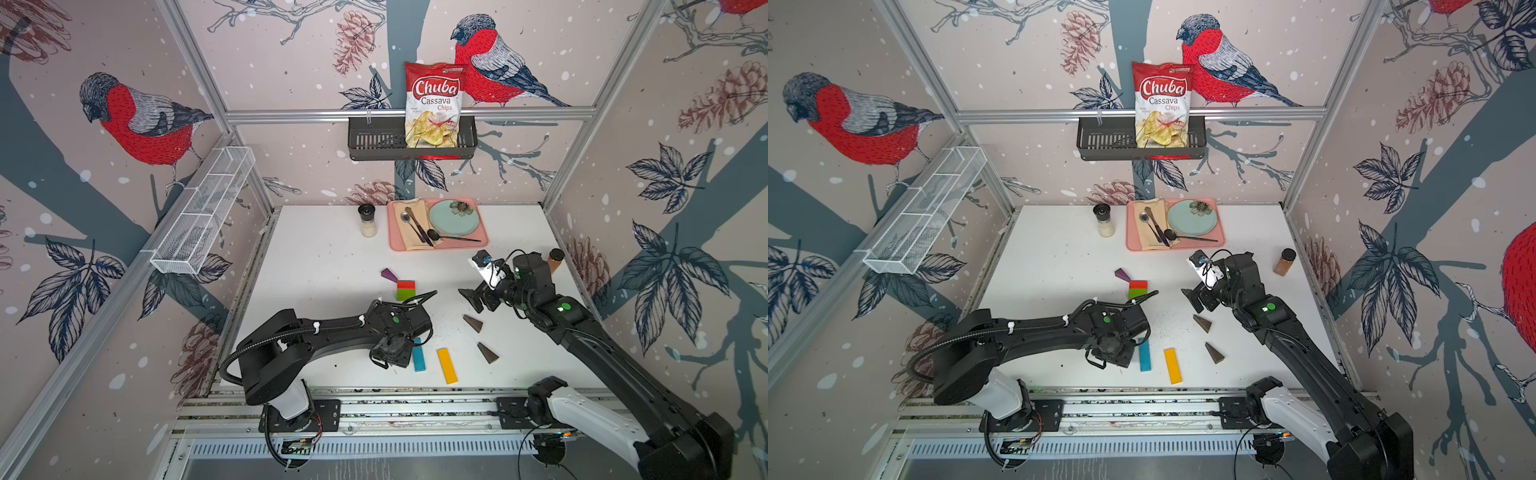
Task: Assemble a small pinwheel with building blocks
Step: Pick up the building block from the center of the board.
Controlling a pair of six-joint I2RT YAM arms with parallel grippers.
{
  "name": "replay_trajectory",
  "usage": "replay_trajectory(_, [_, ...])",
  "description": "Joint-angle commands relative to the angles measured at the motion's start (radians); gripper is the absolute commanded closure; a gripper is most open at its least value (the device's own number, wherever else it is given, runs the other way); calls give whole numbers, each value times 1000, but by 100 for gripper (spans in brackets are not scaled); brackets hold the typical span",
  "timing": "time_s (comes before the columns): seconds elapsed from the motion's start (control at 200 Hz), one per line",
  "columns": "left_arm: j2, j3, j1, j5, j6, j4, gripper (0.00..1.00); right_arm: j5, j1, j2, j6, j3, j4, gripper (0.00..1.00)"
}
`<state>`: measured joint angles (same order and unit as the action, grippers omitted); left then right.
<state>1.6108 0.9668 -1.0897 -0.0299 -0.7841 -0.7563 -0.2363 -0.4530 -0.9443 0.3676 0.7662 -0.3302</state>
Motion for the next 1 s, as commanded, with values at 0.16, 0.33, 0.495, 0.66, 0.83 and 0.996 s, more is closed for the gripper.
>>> replay_trajectory(0.16, [14,19,1,-37,23,-55,52,10,4,24,-24,-19,3,0])
replay_trajectory(0.33, [26,14,1,-23,23,-51,59,-3,16,9,-12,-12,6,0])
replay_trajectory(0.495, [32,13,1,-21,19,-51,61,-6,27,2,-2,-8,11,0])
replay_trajectory(0.66, [32,5,2,-20,23,-45,68,-11,32,2,-1,-8,16,0])
replay_trajectory(0.83, [29,-6,4,-25,23,-42,77,-5,37,16,-1,-14,17,0])
replay_trajectory(0.996, [-6,7,16,-62,40,-56,83,-2,55,27,3,-23,39,0])
